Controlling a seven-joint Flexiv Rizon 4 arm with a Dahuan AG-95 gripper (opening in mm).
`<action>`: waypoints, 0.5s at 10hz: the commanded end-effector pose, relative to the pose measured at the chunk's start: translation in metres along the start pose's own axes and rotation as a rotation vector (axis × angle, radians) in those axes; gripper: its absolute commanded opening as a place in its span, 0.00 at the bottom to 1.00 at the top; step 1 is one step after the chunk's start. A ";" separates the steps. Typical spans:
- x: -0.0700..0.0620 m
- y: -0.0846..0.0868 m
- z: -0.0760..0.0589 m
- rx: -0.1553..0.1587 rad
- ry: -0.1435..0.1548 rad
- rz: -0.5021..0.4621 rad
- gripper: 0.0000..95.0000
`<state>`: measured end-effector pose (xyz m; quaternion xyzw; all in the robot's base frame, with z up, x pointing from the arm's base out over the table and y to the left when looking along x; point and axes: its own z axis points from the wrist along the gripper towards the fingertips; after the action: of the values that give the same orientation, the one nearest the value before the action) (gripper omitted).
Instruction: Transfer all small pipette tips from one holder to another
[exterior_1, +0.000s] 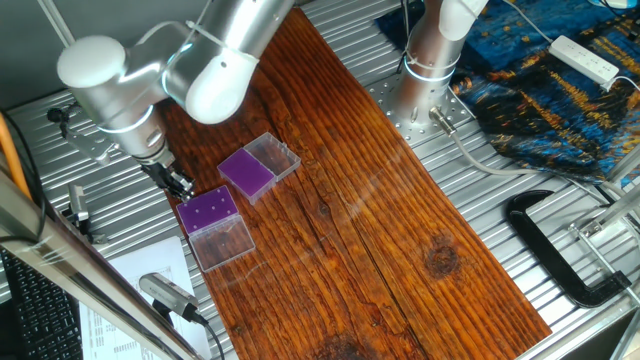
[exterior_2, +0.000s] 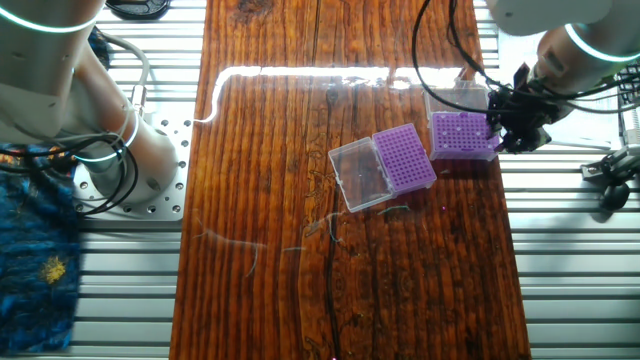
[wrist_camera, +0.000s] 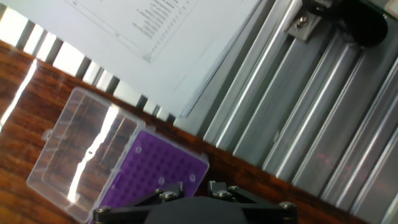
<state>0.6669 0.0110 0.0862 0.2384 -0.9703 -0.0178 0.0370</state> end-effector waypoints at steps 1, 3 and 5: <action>0.020 -0.004 -0.014 -0.002 -0.013 0.109 0.00; 0.044 -0.008 -0.025 -0.007 -0.027 0.191 0.00; 0.075 -0.005 -0.031 0.004 -0.053 0.233 0.00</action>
<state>0.6166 -0.0234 0.1171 0.1375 -0.9901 -0.0193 0.0207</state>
